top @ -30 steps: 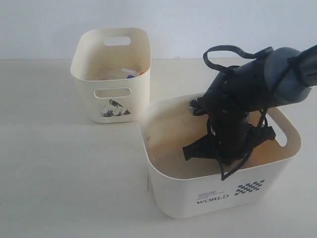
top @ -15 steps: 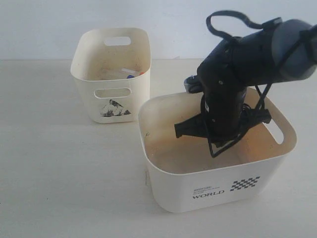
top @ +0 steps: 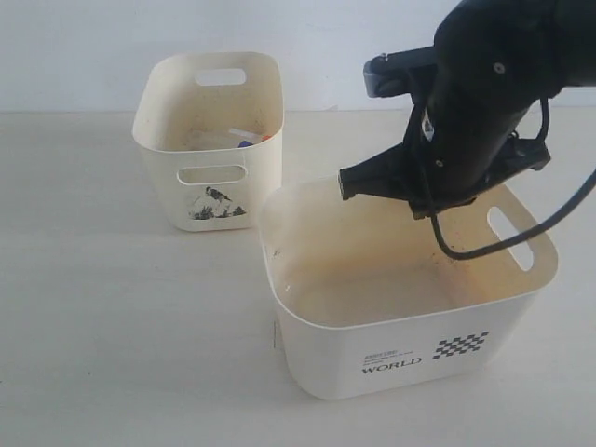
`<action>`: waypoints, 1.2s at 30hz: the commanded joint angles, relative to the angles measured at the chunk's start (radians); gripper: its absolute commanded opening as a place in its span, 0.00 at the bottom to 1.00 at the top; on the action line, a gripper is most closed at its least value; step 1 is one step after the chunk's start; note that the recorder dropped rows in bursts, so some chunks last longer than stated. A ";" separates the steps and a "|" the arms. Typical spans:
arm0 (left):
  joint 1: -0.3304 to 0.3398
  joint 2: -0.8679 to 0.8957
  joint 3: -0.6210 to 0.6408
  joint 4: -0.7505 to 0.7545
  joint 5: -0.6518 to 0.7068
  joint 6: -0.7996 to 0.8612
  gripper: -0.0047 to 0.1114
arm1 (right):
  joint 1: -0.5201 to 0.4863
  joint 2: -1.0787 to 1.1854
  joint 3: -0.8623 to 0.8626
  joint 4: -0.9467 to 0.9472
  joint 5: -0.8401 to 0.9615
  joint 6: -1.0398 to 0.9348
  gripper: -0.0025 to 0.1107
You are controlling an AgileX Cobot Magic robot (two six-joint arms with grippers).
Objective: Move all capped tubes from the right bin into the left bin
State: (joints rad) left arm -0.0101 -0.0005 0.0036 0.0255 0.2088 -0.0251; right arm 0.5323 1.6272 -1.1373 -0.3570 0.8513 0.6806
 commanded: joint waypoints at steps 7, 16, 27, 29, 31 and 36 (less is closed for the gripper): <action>0.000 0.000 -0.004 -0.004 -0.001 -0.010 0.08 | -0.003 0.147 0.102 -0.019 -0.104 -0.010 0.66; 0.000 0.000 -0.004 -0.004 0.000 -0.010 0.08 | -0.003 0.238 0.102 -0.151 -0.115 0.054 0.66; 0.000 0.000 -0.004 -0.004 0.000 -0.010 0.08 | -0.003 0.291 0.102 -0.164 -0.149 0.071 0.66; 0.000 0.000 -0.004 -0.004 0.000 -0.010 0.08 | -0.003 0.298 0.102 -0.164 -0.152 0.071 0.66; 0.000 0.000 -0.004 -0.004 0.000 -0.010 0.08 | -0.003 0.305 0.102 -0.162 -0.152 0.071 0.63; 0.000 0.000 -0.004 -0.004 0.000 -0.010 0.08 | -0.003 0.325 0.102 -0.147 -0.152 0.073 0.48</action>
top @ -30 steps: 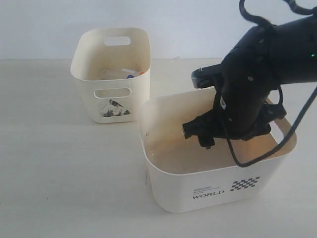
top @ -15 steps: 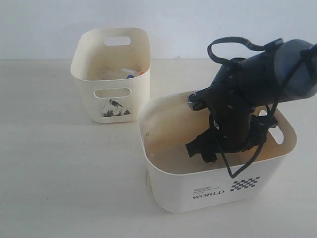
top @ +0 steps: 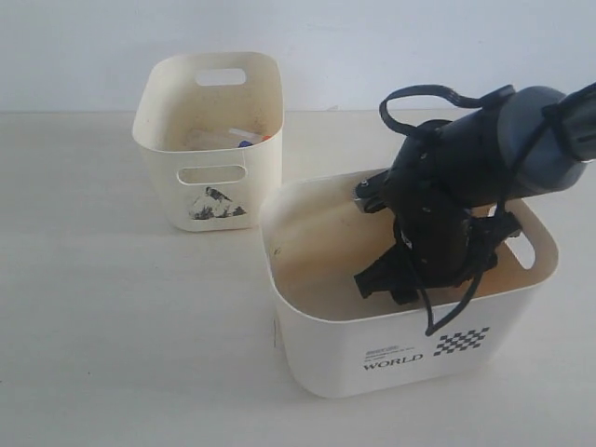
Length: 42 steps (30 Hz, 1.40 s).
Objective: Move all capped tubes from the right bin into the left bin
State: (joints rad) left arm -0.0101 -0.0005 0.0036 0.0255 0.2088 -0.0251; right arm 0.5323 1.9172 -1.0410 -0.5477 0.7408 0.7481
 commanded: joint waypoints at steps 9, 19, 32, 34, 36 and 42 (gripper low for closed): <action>0.000 0.000 -0.004 -0.004 0.000 -0.010 0.08 | -0.003 0.038 0.005 0.052 -0.045 0.008 0.24; 0.000 0.000 -0.004 -0.004 0.000 -0.010 0.08 | -0.003 0.011 0.001 0.088 -0.043 0.007 0.02; 0.000 0.000 -0.004 -0.004 0.000 -0.010 0.08 | -0.003 -0.169 -0.095 0.097 0.040 0.005 0.02; 0.000 0.000 -0.004 -0.004 0.000 -0.010 0.08 | -0.003 -0.198 -0.099 0.097 0.057 0.002 0.02; 0.000 0.000 -0.004 -0.004 0.000 -0.010 0.08 | -0.003 -0.224 -0.099 0.102 0.067 -0.004 0.02; 0.000 0.000 -0.004 -0.004 0.000 -0.010 0.08 | -0.003 -0.286 -0.099 0.159 0.075 -0.060 0.02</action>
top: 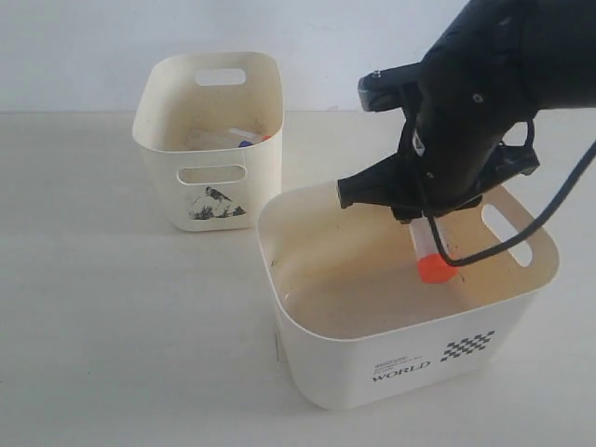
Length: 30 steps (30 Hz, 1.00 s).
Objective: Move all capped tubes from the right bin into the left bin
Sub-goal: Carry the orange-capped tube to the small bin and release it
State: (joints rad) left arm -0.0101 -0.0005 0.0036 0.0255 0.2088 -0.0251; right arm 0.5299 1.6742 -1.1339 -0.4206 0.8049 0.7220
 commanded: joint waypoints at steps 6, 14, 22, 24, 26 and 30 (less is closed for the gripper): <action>0.000 0.000 -0.004 -0.004 -0.003 -0.010 0.08 | 0.000 -0.122 -0.006 0.058 -0.077 -0.034 0.02; 0.000 0.000 -0.004 -0.004 -0.003 -0.010 0.08 | 0.000 -0.184 -0.006 0.212 -0.565 -0.022 0.02; 0.000 0.000 -0.004 -0.004 -0.001 -0.010 0.08 | 0.000 0.000 -0.032 0.263 -1.191 -0.009 0.02; 0.000 0.000 -0.004 -0.004 -0.001 -0.010 0.08 | 0.000 0.071 -0.066 0.263 -1.274 -0.018 0.02; 0.000 0.000 -0.004 -0.004 -0.001 -0.010 0.08 | 0.000 0.155 -0.130 0.265 -1.305 -0.020 0.02; 0.000 0.000 -0.004 -0.004 -0.001 -0.010 0.08 | 0.000 0.295 -0.271 0.318 -1.298 -0.027 0.03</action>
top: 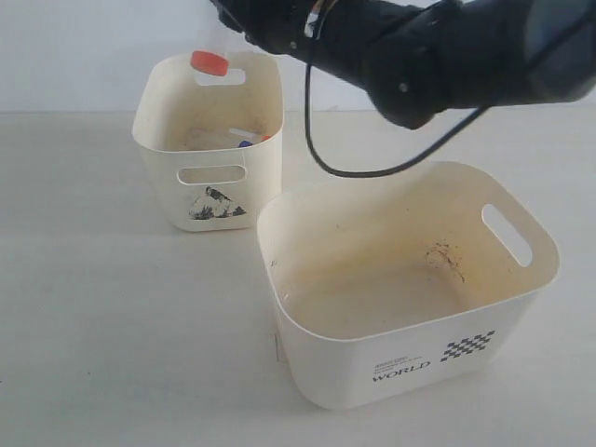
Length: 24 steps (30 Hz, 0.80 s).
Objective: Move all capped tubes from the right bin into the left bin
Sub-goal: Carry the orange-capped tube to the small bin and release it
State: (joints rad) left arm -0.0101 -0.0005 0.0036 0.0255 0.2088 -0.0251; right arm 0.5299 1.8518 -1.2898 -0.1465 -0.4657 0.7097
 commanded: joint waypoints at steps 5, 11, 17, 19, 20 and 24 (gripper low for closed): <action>0.000 0.000 -0.004 -0.004 -0.003 -0.010 0.08 | 0.000 0.221 -0.203 0.113 0.033 -0.036 0.29; 0.000 0.000 -0.004 -0.004 -0.003 -0.010 0.08 | 0.000 0.252 -0.234 0.112 0.092 -0.062 0.70; 0.000 0.000 -0.004 -0.004 -0.003 -0.010 0.08 | 0.000 0.187 -0.234 0.112 0.212 -0.054 0.70; 0.000 0.000 -0.004 -0.004 -0.001 -0.010 0.08 | 0.000 0.142 -0.234 0.110 0.295 -0.060 0.70; 0.000 0.000 -0.004 -0.004 -0.001 -0.010 0.08 | 0.000 0.113 -0.234 0.107 0.354 -0.074 0.70; 0.000 0.000 -0.004 -0.004 -0.001 -0.010 0.08 | 0.000 -0.006 -0.234 0.102 0.604 -0.133 0.52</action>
State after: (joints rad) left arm -0.0101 -0.0005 0.0036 0.0255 0.2088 -0.0251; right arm 0.5299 1.9347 -1.5153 -0.0368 -0.0276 0.6233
